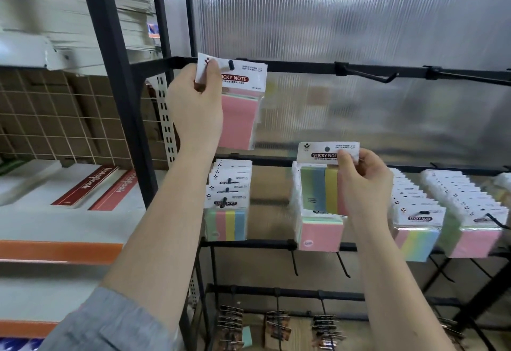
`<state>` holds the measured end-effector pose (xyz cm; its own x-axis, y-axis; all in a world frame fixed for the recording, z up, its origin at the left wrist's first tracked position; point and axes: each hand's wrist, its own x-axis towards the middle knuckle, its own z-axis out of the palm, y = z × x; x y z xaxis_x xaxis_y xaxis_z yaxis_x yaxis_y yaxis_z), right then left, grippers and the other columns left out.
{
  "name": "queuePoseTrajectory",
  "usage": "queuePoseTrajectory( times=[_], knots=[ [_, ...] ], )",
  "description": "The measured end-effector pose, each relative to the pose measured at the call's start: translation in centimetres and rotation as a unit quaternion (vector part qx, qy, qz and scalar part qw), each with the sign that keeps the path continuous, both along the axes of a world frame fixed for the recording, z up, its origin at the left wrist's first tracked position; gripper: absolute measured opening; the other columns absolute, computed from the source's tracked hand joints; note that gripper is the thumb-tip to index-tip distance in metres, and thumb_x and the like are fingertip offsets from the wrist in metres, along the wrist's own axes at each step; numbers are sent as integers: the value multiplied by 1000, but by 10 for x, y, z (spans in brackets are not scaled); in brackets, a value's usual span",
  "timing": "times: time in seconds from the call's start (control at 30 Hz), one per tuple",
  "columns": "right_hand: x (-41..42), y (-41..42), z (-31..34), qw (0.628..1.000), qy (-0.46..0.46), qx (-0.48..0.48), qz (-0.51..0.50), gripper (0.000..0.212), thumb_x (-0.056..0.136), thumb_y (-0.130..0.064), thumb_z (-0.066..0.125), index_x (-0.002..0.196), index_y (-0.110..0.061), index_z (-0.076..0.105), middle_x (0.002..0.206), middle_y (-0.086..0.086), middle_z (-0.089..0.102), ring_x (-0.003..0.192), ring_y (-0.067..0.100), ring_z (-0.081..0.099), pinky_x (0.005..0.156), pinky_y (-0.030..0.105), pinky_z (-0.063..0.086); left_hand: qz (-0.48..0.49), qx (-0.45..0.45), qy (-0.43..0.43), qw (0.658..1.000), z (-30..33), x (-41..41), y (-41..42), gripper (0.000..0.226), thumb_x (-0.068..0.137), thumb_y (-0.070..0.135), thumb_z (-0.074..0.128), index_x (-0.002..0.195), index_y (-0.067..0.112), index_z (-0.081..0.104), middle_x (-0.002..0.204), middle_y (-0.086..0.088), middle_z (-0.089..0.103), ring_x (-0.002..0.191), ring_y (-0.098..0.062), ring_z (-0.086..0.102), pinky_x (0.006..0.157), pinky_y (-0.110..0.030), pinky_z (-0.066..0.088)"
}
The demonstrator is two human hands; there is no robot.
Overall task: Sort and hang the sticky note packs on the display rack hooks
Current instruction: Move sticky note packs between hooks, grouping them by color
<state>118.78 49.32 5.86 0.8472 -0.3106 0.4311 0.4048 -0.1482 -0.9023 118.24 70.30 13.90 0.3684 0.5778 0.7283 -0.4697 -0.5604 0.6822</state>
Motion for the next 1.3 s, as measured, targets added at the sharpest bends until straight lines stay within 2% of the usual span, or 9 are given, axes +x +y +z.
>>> queuePoseTrajectory(
  times=[0.13, 0.2, 0.3, 0.43, 0.6, 0.73, 0.93, 1.1, 1.3],
  knots=[
    [0, 1, 0, 1000, 1, 11, 4, 15, 91, -25, 60, 76, -22, 64, 67, -11, 61, 59, -2, 50, 60, 15, 41, -23, -7, 19, 1000, -6, 5, 3, 31, 97, 33, 49, 68, 20, 48, 70, 9, 54, 68, -12, 57, 59, -22, 43],
    [-1, 1, 1, 1000, 1, 21, 8, 14, 90, -25, 62, 76, -25, 65, 69, -13, 65, 60, -6, 54, 64, 15, 45, -44, -3, 18, 999, -9, 7, 3, 25, 96, 34, 51, 77, 18, 53, 72, 11, 54, 67, -2, 56, 58, -14, 43],
    [-1, -1, 2, 999, 3, 31, 11, 13, 89, -26, 64, 77, -24, 66, 72, -9, 69, 66, 2, 60, 70, 28, 51, -58, -8, 23, 998, -11, 15, 4, 26, 93, 35, 56, 73, 19, 52, 69, 8, 52, 58, 5, 48, 53, -9, 38],
    [0, -1, 3, 999, 9, 32, 12, 13, 89, -28, 64, 77, -25, 66, 78, -1, 72, 78, 23, 68, 79, 48, 56, -75, -65, 67, 993, -8, 44, 14, 30, 90, 36, 61, 75, 11, 54, 74, -5, 58, 68, -14, 56, 59, -36, 48],
    [5, 0, 4, 999, 24, 34, 9, 15, 88, -32, 64, 75, -25, 66, 78, 2, 71, 78, 26, 67, 78, 53, 55, -92, -146, 124, 977, 2, 79, 15, 18, 91, 36, 60, 92, 18, 62, 89, 5, 64, 79, -10, 64, 52, -17, 45],
    [11, 2, 9, 998, 32, 49, 17, 18, 87, -31, 65, 72, -22, 65, 72, -1, 69, 70, 15, 59, 76, 49, 54, -107, -170, 122, 972, -3, 100, 17, 14, 89, 31, 63, 93, 18, 61, 95, 0, 66, 87, -18, 65, 67, -30, 56],
    [19, 0, 16, 998, 18, 59, 31, 14, 89, -27, 64, 76, -23, 67, 69, -11, 69, 67, 9, 61, 72, 38, 55, -101, -177, 127, 971, -1, 113, 18, 15, 89, 30, 63, 95, 18, 58, 95, 3, 63, 78, -10, 62, 47, -15, 43],
    [24, -3, 19, 997, 14, 62, 32, 12, 88, -28, 65, 78, -22, 69, 74, -4, 71, 69, 13, 61, 75, 45, 56, -87, -187, 124, 971, 2, 119, 18, 20, 87, 28, 67, 99, 18, 54, 94, 9, 60, 66, 1, 53, 39, -3, 34],
    [24, -4, 21, 998, 9, 58, 32, 12, 88, -28, 65, 78, -22, 70, 76, -2, 72, 71, 16, 65, 75, 53, 57, -47, -173, 140, 974, 8, 122, 23, 35, 79, 32, 74, 97, 20, 47, 106, 1, 61, 84, -13, 62, 48, -19, 41]
  ],
)
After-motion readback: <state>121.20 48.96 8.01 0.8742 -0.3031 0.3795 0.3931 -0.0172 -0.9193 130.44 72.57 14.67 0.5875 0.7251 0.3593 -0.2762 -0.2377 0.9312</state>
